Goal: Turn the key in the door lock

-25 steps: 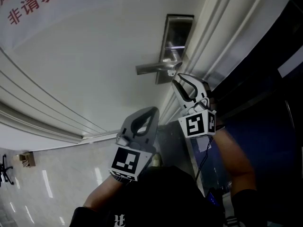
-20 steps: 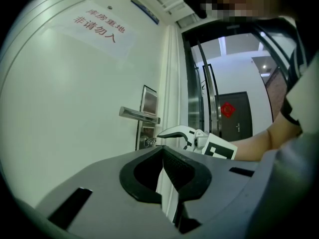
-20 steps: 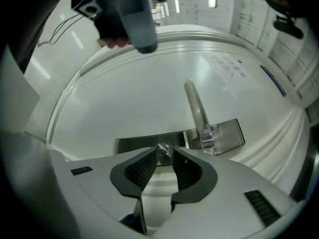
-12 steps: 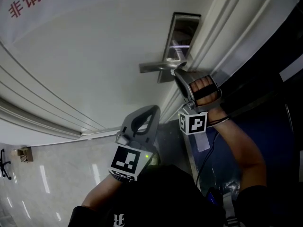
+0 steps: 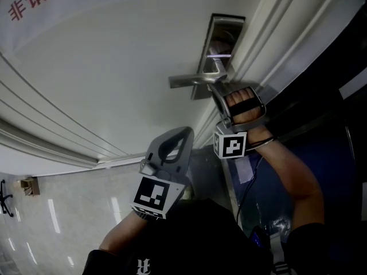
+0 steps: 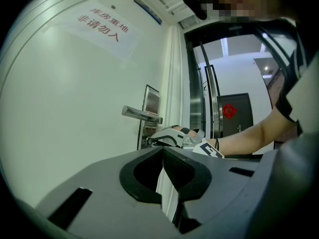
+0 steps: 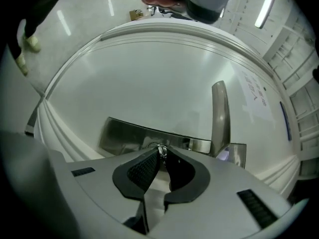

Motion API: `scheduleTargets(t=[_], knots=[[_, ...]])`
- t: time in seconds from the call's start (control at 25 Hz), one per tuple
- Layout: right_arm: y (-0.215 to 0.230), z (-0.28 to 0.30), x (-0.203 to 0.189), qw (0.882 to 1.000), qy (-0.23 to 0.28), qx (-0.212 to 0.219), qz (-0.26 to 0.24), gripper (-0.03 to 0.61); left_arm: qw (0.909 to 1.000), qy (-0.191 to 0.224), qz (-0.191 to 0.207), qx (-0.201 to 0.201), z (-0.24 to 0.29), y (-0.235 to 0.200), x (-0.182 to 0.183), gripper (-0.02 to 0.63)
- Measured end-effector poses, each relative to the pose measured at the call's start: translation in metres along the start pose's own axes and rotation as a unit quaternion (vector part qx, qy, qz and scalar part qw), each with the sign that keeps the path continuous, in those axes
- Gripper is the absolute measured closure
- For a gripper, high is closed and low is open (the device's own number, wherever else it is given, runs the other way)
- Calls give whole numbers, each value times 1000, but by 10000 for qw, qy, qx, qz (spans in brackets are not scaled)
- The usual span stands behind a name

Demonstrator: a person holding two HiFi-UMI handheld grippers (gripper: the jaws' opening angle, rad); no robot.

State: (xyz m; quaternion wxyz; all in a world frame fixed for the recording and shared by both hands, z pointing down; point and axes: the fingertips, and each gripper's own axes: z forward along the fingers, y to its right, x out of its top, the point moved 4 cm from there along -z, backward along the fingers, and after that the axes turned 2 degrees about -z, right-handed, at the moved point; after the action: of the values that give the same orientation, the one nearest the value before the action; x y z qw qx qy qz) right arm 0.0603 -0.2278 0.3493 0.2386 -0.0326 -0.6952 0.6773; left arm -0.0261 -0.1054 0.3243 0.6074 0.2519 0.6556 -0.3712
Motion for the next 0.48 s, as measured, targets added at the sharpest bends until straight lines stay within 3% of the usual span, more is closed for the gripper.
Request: scheduleTargets(t=[0.24, 0.48], knots=[[4, 0, -1, 9931, -128, 118, 1159, 535, 10000, 14, 34, -9, 0, 0, 1, 606], [7, 0, -3, 9706, -236, 54, 2393, 537, 10000, -5, 36, -11, -1, 0, 0, 606]])
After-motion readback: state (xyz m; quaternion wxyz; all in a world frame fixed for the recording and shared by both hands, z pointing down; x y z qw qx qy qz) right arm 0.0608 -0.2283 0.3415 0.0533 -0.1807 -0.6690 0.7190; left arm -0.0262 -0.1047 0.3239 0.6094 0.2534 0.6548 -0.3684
